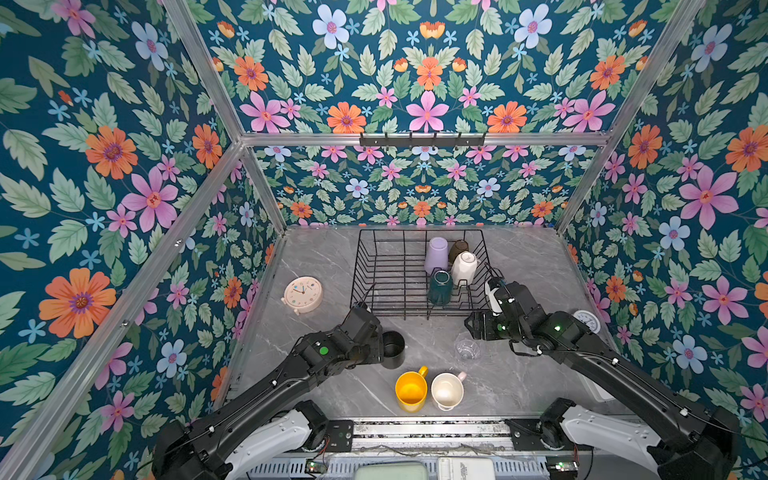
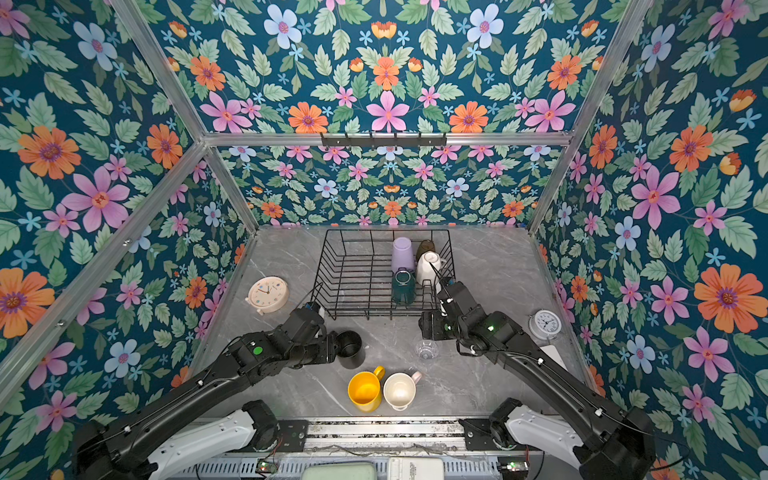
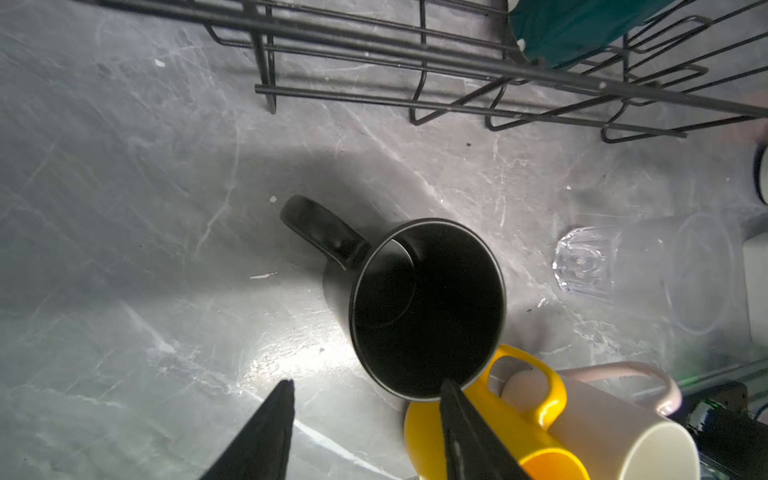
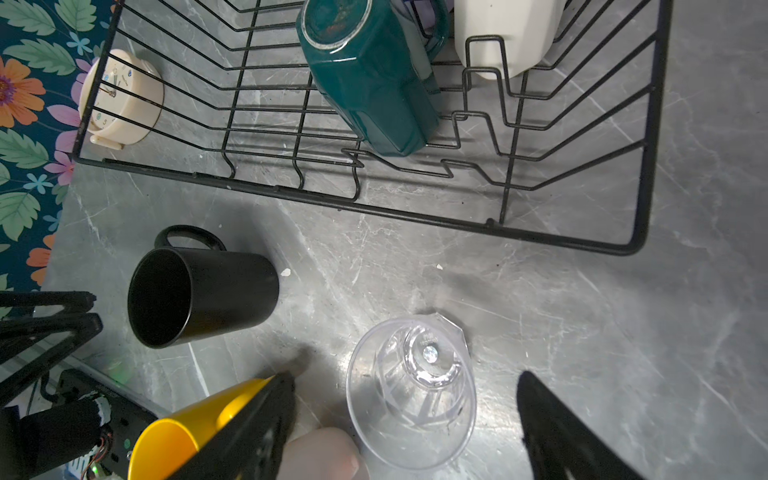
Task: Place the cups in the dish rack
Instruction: 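Move the left gripper down to the black mug on the table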
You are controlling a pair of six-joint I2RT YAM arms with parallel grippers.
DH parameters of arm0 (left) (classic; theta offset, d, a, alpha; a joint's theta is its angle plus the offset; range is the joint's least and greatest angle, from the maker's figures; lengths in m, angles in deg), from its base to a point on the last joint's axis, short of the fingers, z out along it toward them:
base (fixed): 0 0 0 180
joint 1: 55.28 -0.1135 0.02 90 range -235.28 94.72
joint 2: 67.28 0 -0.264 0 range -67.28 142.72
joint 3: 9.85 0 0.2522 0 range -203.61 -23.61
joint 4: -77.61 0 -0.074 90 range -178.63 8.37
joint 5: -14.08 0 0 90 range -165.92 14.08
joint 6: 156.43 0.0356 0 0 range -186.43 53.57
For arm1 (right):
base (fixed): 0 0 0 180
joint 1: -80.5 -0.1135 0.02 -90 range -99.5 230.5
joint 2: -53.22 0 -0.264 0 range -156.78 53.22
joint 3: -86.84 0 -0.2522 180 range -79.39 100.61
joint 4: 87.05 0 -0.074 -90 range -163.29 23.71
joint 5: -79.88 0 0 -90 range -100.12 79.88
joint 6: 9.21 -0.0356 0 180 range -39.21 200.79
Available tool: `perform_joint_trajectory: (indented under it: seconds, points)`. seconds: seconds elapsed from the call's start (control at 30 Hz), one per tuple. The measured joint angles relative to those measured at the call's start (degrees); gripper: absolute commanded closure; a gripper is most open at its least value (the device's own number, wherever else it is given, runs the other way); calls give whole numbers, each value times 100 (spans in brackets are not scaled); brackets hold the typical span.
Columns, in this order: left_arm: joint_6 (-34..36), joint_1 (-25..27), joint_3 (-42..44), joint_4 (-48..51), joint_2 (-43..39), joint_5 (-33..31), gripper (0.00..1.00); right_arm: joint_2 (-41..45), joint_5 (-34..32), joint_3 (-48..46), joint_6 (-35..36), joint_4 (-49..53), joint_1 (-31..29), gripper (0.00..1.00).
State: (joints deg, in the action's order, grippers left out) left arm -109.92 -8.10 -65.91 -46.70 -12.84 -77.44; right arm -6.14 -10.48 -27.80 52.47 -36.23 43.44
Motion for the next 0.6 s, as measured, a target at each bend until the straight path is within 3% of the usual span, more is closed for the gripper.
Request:
perform_joint_trajectory:
  seconds: [0.6]
  points:
    - [-433, 295, 48, -428, 933, -581, 62, 378, -68, -367, 22, -15, 4, 15]
